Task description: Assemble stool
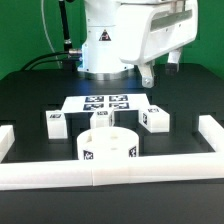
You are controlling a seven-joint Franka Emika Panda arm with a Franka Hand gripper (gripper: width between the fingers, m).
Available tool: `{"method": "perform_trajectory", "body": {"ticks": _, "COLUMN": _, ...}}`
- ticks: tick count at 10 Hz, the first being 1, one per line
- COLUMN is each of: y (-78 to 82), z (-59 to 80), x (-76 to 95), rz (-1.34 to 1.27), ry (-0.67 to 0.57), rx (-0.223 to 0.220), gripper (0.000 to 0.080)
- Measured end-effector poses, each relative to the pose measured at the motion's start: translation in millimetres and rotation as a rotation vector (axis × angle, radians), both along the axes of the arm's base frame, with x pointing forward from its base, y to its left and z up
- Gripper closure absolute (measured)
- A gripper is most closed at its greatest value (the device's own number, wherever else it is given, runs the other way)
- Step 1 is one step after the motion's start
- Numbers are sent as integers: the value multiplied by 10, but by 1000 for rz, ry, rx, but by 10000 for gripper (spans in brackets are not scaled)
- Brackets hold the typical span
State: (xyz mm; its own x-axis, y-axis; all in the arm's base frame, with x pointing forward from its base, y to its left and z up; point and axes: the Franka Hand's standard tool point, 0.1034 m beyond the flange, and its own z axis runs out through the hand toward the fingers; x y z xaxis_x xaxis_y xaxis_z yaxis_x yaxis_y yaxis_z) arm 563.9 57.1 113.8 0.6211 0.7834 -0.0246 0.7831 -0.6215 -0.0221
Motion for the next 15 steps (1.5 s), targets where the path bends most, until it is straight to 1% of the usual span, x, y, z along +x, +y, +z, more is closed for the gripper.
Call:
{"method": "perform_trajectory", "body": {"ticks": 7, "y": 0, "z": -2, "x": -1, "rz": 0, "ry": 0, "rx": 0, "gripper": 150}}
{"method": "perform_trajectory", "body": {"ticks": 8, "y": -16, "z": -3, "x": 0, "rz": 1, "ry": 0, "rx": -1, "gripper": 150}}
{"method": "perform_trajectory", "body": {"ticks": 9, "y": -121, "z": -22, "x": -11, "rz": 35, "ry": -1, "rx": -3, "gripper": 150}}
{"method": "perform_trajectory", "body": {"ticks": 10, "y": -266, "z": -93, "x": -21, "rz": 39, "ry": -9, "rx": -6, "gripper": 150}}
{"method": "perform_trajectory", "body": {"ticks": 12, "y": -502, "z": -304, "x": -14, "rz": 30, "ry": -22, "rx": -12, "gripper": 150}}
{"method": "perform_trajectory", "body": {"ticks": 13, "y": -577, "z": -413, "x": 5, "rz": 17, "ry": -35, "rx": -13, "gripper": 150}}
{"method": "perform_trajectory", "body": {"ticks": 14, "y": -635, "z": -566, "x": 15, "rz": 8, "ry": -47, "rx": -14, "gripper": 150}}
{"method": "perform_trajectory", "body": {"ticks": 15, "y": -673, "z": -672, "x": 54, "rz": 14, "ry": -80, "rx": -10, "gripper": 150}}
